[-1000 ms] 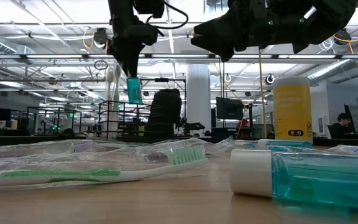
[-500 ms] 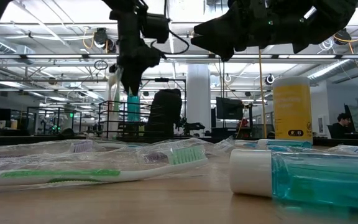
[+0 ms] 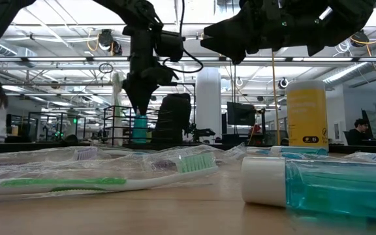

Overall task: Pick & Place toothbrushing station
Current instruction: Put the mouthwash into the black wire organizer

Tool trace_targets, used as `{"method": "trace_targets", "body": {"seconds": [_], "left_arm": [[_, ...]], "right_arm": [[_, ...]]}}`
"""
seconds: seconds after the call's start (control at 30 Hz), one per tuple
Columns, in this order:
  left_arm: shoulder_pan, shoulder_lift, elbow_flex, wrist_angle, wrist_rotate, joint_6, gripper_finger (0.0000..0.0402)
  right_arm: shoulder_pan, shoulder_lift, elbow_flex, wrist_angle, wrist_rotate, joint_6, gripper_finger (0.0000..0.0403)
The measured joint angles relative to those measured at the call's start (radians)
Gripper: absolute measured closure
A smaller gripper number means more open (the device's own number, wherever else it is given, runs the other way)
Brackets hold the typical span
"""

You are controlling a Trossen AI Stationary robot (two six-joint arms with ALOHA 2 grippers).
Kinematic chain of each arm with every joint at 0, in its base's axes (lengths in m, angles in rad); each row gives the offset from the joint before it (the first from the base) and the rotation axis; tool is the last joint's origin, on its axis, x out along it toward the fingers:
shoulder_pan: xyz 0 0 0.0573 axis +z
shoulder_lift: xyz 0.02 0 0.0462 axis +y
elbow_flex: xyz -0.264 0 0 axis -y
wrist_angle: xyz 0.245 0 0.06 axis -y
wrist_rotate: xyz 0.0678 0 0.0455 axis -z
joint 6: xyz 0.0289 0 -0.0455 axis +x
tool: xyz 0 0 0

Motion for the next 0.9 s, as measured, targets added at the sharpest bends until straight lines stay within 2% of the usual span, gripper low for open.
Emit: {"method": "trace_targets", "body": {"seconds": [0.37, 0.9], "left_arm": [[0.0, 0.002, 0.0, 0.016, 0.001, -0.042, 0.029], [0.0, 0.003, 0.0, 0.01, 0.0, -0.033, 0.0285]], "right_arm": [[0.0, 0.0, 0.0, 0.0, 0.0, 0.0, 0.0196], [0.0, 0.0, 0.0, -0.001, 0.0, 0.0, 0.0196]]}}
